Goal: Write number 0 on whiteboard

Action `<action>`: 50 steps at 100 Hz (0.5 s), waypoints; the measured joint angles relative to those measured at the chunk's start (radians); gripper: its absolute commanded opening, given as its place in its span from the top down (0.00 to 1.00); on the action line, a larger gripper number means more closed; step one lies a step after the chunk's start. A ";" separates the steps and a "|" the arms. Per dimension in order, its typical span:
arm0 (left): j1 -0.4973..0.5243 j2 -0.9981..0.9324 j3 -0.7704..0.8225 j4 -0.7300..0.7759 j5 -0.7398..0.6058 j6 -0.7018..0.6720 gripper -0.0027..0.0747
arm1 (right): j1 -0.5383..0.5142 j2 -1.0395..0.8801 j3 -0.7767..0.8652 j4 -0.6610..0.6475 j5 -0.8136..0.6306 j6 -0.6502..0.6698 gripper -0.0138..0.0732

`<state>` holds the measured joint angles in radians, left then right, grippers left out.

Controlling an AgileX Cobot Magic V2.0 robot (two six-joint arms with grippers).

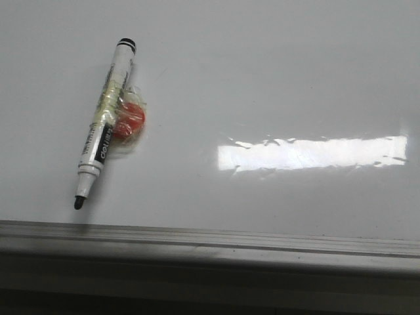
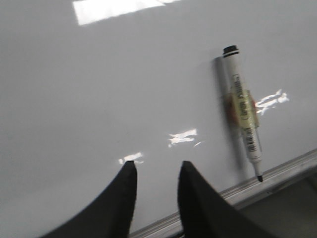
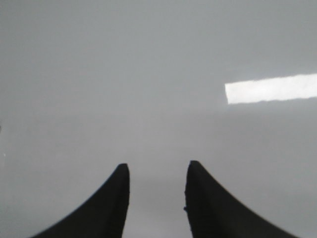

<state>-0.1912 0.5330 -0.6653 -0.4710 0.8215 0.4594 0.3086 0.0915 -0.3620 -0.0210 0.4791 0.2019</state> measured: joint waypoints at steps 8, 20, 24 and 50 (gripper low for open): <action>-0.062 0.068 -0.045 0.005 0.015 0.014 0.45 | 0.002 0.022 0.000 0.000 0.032 -0.001 0.52; -0.149 0.152 -0.073 0.042 0.018 0.006 0.47 | 0.002 0.037 0.000 0.000 0.039 -0.002 0.52; -0.174 0.179 -0.076 0.071 0.019 -0.014 0.47 | 0.002 0.037 0.000 0.000 0.039 -0.004 0.52; -0.315 0.310 -0.076 0.380 0.038 -0.298 0.47 | 0.002 0.037 0.000 -0.003 0.039 -0.004 0.52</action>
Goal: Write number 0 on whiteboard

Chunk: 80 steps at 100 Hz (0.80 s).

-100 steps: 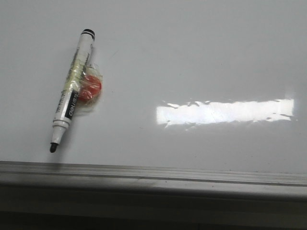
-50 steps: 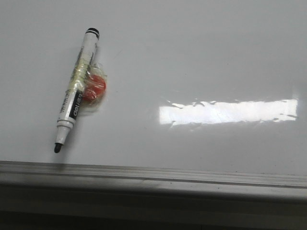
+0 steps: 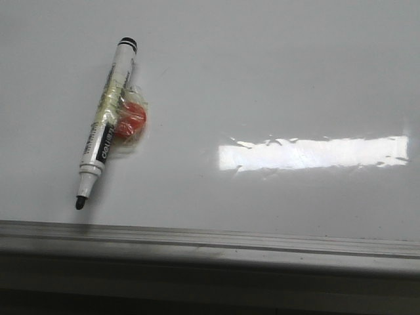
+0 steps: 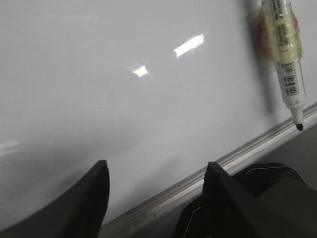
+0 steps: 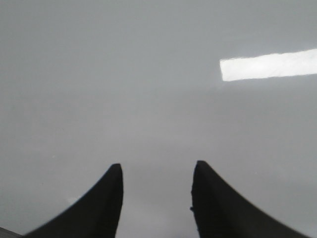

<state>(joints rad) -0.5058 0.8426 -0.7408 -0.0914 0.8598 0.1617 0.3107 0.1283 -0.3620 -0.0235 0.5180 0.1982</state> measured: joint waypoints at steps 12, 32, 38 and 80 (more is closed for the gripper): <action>-0.075 0.016 0.000 -0.069 -0.075 -0.059 0.47 | 0.000 0.004 0.000 -0.006 0.000 0.000 0.52; -0.163 0.069 0.000 -0.192 -0.225 -0.185 0.47 | 0.000 0.048 0.000 -0.010 0.000 0.000 0.52; -0.172 0.098 0.000 -0.196 -0.233 -0.219 0.47 | 0.000 0.062 0.000 -0.010 0.000 0.000 0.52; -0.187 0.286 0.000 -0.203 -0.272 -0.305 0.47 | 0.000 0.082 0.000 -0.010 0.000 0.000 0.52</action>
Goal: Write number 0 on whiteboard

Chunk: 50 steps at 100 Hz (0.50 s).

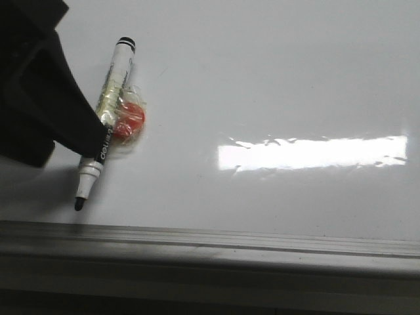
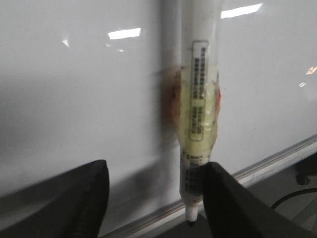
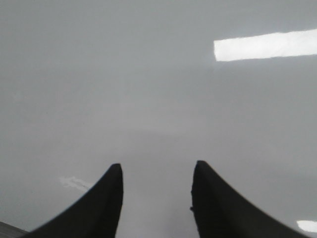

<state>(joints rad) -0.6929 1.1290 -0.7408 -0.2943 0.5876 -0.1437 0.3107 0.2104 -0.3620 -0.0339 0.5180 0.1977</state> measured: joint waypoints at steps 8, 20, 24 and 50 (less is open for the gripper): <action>-0.002 0.011 -0.001 -0.007 -0.009 0.000 0.47 | 0.000 0.000 0.000 0.000 0.000 0.000 0.52; -0.006 0.023 -0.008 -0.016 -0.015 0.000 0.47 | 0.000 0.000 0.000 0.000 0.000 0.000 0.52; -0.006 0.031 -0.010 -0.018 -0.015 -0.002 0.50 | 0.000 0.000 0.000 0.000 0.000 0.000 0.52; -0.008 0.076 -0.016 -0.030 0.015 0.000 0.90 | 0.000 0.000 0.000 -0.001 0.000 -0.002 0.52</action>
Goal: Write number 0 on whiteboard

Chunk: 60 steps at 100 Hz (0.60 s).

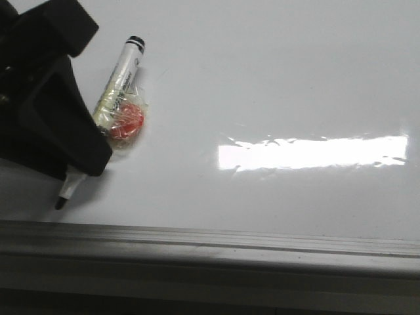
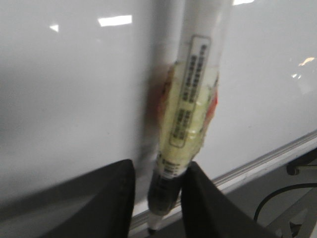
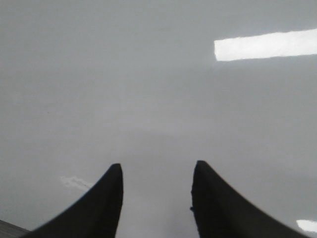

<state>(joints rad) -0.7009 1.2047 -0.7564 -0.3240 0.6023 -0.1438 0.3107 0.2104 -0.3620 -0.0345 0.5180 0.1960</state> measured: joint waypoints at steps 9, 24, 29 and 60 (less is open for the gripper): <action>-0.001 0.009 -0.001 -0.005 0.019 0.012 0.99 | 0.000 0.000 0.000 0.000 0.000 0.000 0.52; -0.002 0.012 -0.002 -0.005 0.021 0.031 0.99 | 0.000 0.000 -0.001 0.000 0.000 0.000 0.52; -0.004 0.010 -0.002 -0.005 0.021 0.047 0.99 | 0.000 0.000 -0.008 0.002 0.001 -0.003 0.52; -0.210 -0.088 -0.053 0.061 0.060 0.373 0.99 | 0.073 0.101 -0.231 0.388 0.090 -0.656 0.52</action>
<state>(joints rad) -0.9109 1.1163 -0.8092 -0.2634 0.6625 0.2291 0.3835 0.3117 -0.5928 0.3536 0.6083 -0.4600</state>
